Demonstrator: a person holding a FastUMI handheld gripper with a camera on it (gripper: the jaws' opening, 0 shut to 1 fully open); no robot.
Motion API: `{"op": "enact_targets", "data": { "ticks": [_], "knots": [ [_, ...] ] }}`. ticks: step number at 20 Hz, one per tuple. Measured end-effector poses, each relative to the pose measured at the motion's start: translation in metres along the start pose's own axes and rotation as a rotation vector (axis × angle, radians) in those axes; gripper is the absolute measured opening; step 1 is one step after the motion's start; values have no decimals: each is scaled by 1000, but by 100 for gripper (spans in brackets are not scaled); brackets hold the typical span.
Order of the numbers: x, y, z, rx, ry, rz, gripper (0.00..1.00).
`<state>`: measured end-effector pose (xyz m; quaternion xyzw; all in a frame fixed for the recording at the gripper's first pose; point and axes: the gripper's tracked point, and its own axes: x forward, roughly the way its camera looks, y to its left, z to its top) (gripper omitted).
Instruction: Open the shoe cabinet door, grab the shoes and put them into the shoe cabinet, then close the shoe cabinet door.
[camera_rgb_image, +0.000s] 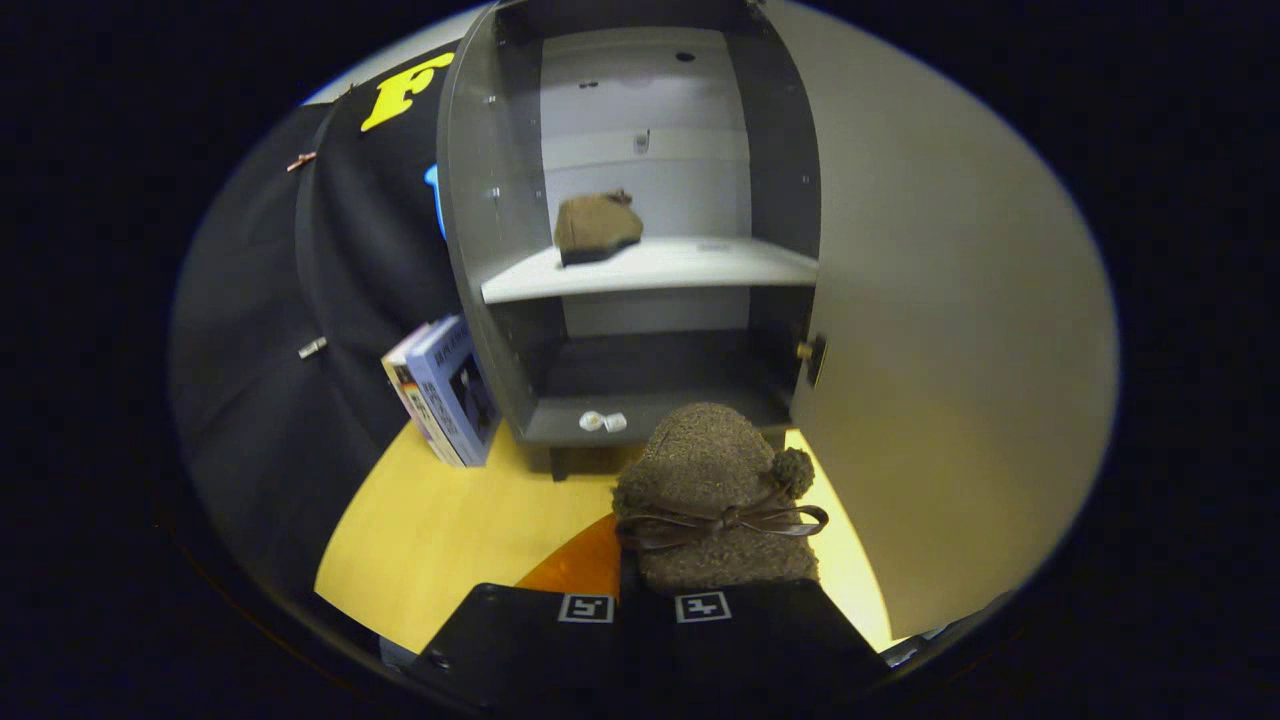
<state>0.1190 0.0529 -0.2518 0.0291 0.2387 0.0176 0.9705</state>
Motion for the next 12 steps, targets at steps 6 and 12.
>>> {"op": "enact_targets", "data": {
  "ticks": [6,12],
  "knots": [
    [11,11,130,30,-41,35,8],
    [91,-1,224,-2,-116,-9,8]
  ]
}}
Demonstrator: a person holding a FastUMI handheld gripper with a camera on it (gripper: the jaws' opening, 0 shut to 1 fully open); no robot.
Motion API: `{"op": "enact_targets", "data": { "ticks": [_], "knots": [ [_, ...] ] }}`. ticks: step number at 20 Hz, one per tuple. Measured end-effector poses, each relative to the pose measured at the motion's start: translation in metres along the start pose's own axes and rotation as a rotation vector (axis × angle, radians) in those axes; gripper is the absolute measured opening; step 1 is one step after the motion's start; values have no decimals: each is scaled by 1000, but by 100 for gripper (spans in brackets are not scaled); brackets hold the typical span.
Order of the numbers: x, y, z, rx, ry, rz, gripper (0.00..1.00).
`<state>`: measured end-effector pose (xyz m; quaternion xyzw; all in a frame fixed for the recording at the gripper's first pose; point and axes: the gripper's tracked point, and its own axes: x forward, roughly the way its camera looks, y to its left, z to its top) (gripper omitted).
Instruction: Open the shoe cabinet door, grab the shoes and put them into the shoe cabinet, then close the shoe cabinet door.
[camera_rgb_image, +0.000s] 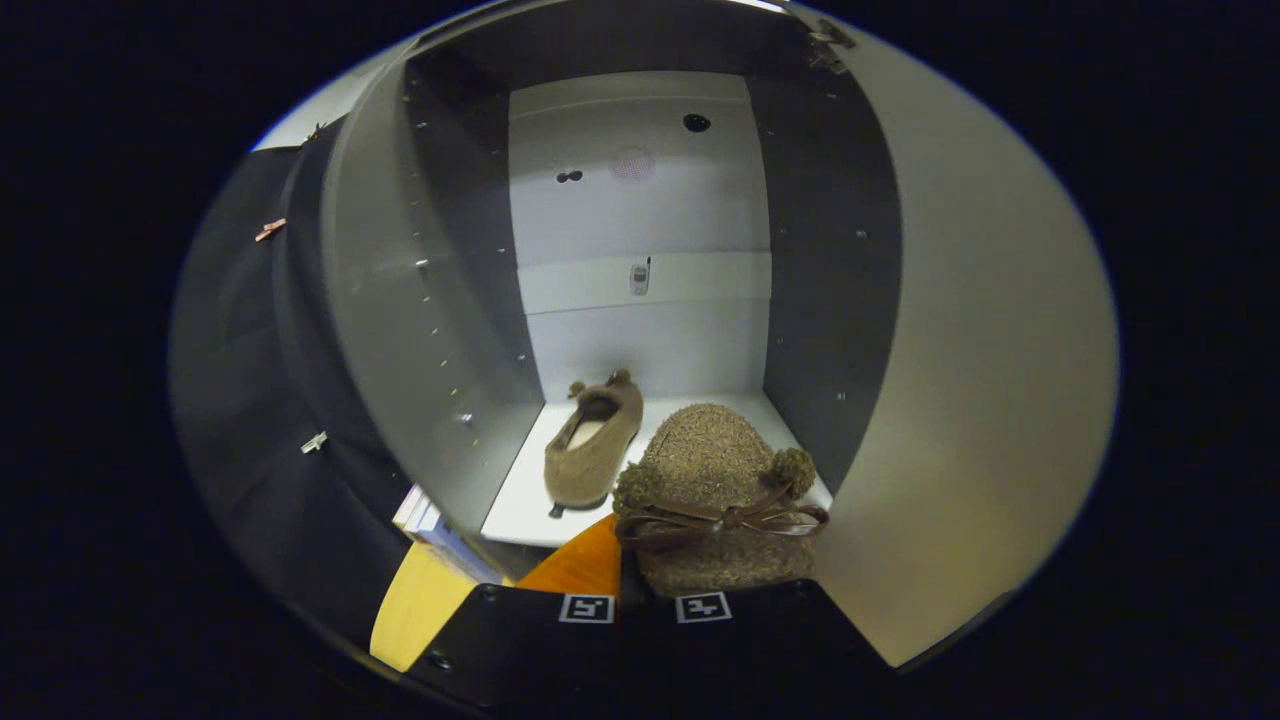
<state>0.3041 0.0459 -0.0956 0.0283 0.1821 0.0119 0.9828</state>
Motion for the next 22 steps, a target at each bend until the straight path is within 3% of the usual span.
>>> {"op": "enact_targets", "data": {
  "ticks": [4,11,16,22],
  "knots": [
    [70,-8,21,34,35,-9,8],
    [173,-22,14,37,140,-41,7],
    [214,-22,-9,20,212,-52,8],
    [232,-27,-22,-4,236,-88,8]
  ]
}}
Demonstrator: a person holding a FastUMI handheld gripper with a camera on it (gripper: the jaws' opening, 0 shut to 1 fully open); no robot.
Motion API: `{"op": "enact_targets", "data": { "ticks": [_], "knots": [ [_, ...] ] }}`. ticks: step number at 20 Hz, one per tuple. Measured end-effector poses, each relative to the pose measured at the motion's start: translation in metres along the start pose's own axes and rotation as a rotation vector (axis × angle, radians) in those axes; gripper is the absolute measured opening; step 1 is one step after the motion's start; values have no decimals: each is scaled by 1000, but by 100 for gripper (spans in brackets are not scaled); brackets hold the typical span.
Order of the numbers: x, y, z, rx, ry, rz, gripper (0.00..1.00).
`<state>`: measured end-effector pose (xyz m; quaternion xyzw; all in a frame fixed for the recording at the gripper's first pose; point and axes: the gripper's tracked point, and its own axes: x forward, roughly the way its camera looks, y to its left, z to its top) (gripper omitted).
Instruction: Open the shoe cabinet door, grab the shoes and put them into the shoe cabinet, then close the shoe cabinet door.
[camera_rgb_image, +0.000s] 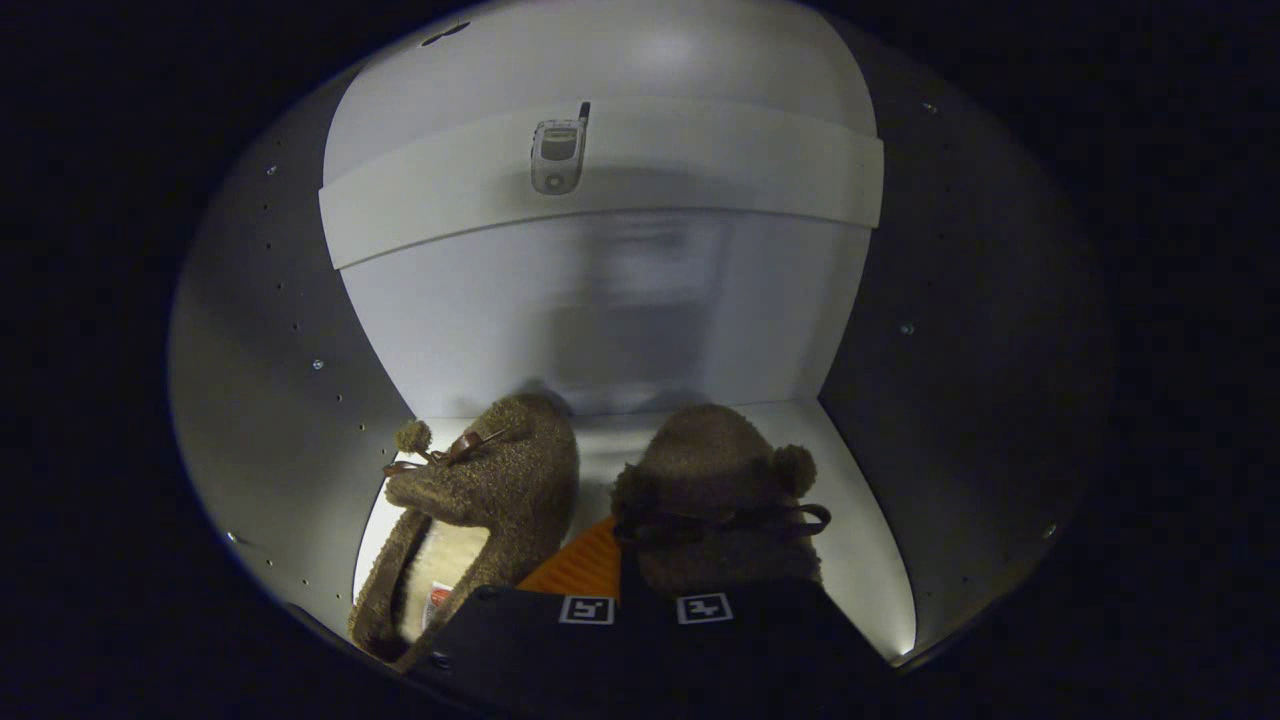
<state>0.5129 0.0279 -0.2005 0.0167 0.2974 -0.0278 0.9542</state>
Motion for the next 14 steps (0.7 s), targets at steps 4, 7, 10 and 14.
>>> {"op": "enact_targets", "data": {
  "ticks": [4,7,10,14],
  "knots": [
    [-2,0,-7,-19,21,-21,11],
    [-16,0,-10,-13,28,-21,17],
    [-30,-1,-10,35,27,-12,37],
    [-55,7,-13,56,19,45,72]
  ]
}}
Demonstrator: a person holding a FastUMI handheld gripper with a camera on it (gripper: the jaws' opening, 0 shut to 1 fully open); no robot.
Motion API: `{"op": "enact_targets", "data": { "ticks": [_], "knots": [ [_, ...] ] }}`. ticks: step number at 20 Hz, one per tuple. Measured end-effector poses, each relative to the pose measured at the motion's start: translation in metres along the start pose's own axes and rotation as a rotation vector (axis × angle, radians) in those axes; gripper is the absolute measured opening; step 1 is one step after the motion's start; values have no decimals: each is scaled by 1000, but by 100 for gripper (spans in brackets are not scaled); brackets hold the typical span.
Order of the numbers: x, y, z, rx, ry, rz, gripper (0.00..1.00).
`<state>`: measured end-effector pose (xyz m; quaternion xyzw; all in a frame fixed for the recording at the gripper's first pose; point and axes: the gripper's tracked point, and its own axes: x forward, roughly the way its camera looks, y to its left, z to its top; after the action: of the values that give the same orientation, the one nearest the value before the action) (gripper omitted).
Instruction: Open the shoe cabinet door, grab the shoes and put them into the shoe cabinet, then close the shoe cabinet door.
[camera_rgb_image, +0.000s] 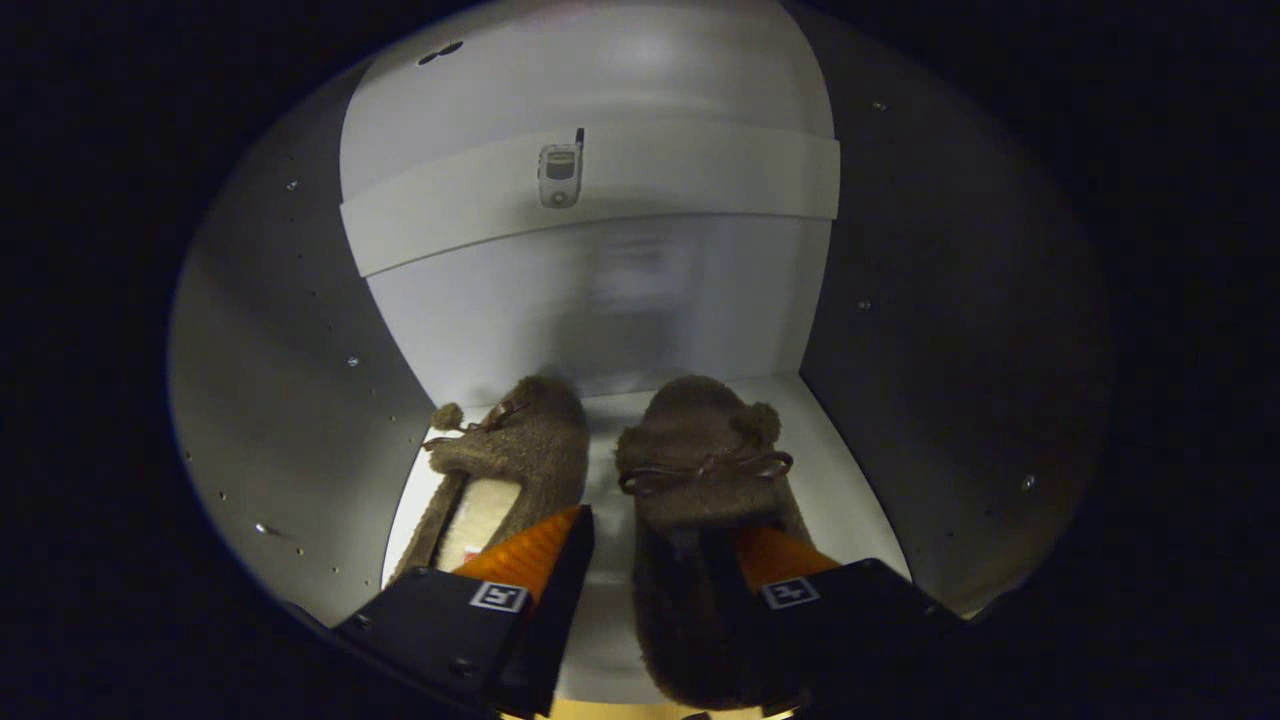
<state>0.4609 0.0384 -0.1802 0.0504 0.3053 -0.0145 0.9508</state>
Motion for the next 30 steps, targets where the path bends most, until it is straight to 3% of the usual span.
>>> {"op": "enact_targets", "data": {
  "ticks": [3,10,19,26,30],
  "knots": [
    [-30,3,4,-14,-42,20,97],
    [-130,15,17,-48,-251,63,98],
    [-323,20,9,-112,-545,113,97],
    [-431,4,-48,-161,-552,169,97],
    [-478,-16,-72,-122,-561,175,98]
  ]
}}
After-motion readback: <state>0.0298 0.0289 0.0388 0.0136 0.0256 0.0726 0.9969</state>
